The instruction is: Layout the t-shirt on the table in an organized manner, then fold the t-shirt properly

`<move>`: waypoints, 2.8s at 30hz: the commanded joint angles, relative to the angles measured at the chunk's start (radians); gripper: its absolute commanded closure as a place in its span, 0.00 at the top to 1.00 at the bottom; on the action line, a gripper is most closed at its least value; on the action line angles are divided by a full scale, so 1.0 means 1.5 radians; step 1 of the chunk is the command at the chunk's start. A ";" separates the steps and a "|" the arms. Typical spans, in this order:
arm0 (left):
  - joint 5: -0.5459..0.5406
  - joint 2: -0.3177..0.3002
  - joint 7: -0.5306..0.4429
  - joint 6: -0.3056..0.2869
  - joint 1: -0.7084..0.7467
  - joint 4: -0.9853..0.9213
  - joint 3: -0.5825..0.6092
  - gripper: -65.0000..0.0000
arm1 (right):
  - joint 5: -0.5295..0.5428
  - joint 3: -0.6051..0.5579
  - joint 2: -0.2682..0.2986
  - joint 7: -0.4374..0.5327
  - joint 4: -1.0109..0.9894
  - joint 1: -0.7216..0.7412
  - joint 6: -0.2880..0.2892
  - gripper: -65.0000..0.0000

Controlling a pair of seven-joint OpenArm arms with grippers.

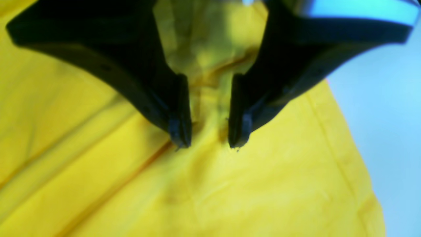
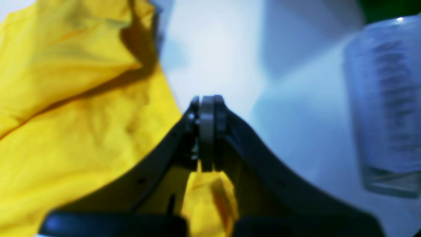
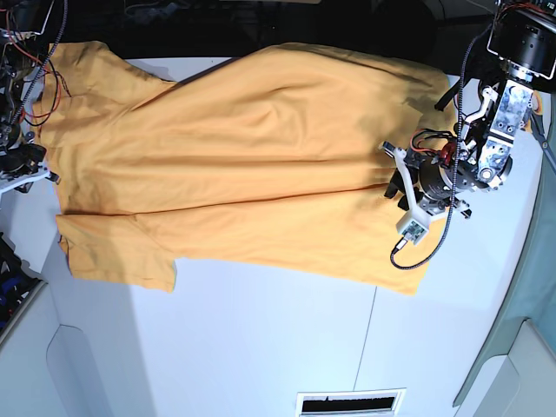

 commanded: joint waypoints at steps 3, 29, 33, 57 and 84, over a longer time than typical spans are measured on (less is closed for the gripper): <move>-0.014 -0.021 0.005 0.000 -0.007 0.010 -0.003 0.35 | 0.050 0.014 0.012 -0.039 0.013 0.010 0.038 0.00; 0.020 0.028 -0.033 -0.003 -0.061 -0.232 -0.003 0.00 | 0.050 -0.119 -0.018 0.108 -0.212 0.037 0.204 0.00; 0.024 0.077 -0.039 -0.003 -0.171 -0.370 -0.003 0.00 | 0.022 -0.117 -0.013 0.110 -0.224 0.076 0.202 0.00; -0.252 -0.055 0.104 -0.123 -0.161 -0.121 -0.003 0.18 | 0.110 0.059 0.014 -0.034 -0.043 0.054 0.193 0.00; -0.051 -0.040 0.008 -0.057 0.003 -0.192 -0.003 0.18 | 0.386 0.252 -0.010 -0.106 -0.040 -0.178 0.302 0.00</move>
